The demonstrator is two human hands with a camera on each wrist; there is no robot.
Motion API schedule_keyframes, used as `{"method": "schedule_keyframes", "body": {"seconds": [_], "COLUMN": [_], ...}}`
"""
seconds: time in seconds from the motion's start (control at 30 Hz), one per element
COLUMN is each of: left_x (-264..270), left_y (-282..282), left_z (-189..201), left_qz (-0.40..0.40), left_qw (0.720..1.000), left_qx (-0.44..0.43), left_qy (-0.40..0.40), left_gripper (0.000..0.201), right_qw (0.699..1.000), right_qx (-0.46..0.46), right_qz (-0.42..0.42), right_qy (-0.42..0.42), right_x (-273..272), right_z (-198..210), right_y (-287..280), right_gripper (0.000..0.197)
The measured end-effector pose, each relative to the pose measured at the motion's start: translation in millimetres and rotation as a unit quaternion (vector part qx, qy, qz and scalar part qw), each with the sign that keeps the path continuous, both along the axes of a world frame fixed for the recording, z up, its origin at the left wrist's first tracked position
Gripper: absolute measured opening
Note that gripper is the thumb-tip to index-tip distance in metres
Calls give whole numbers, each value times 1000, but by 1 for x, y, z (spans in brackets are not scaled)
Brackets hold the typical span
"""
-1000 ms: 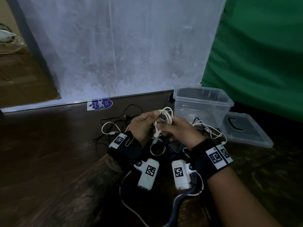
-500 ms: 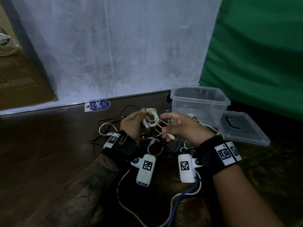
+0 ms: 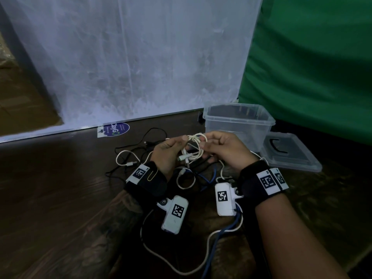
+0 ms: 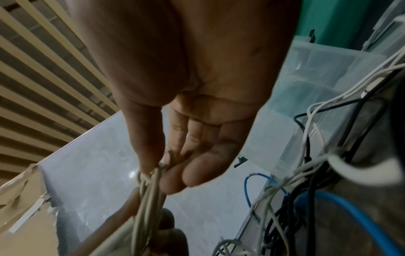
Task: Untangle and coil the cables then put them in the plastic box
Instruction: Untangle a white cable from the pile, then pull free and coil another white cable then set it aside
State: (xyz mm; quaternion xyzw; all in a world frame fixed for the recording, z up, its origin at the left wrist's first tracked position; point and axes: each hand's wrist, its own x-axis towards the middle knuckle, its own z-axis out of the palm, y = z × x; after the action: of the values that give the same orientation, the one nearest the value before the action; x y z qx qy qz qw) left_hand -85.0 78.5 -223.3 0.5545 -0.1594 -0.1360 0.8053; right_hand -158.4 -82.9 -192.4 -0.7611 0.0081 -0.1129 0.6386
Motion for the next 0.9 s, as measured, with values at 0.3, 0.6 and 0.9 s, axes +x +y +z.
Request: {"method": "schedule_keyframes", "body": {"seconds": [0.3, 0.6, 0.9], "left_x": [4, -11, -16], "left_y": [-12, -78, -84], "left_z": [22, 35, 35], "left_qz": [-114, -183, -171], "left_qw": [964, 705, 691], "left_qx": [220, 551, 585], "left_qy": [-97, -406, -388], "left_gripper": [8, 41, 39], "right_qw": [993, 943, 878], "right_qx": [-53, -81, -137], "right_qz": [-84, -252, -257], "right_qy": [61, 204, 380], "right_x": [-37, -99, -137], "right_z": [31, 22, -9], "right_y": [-56, -135, -188], "right_gripper": [13, 16, 16]}}
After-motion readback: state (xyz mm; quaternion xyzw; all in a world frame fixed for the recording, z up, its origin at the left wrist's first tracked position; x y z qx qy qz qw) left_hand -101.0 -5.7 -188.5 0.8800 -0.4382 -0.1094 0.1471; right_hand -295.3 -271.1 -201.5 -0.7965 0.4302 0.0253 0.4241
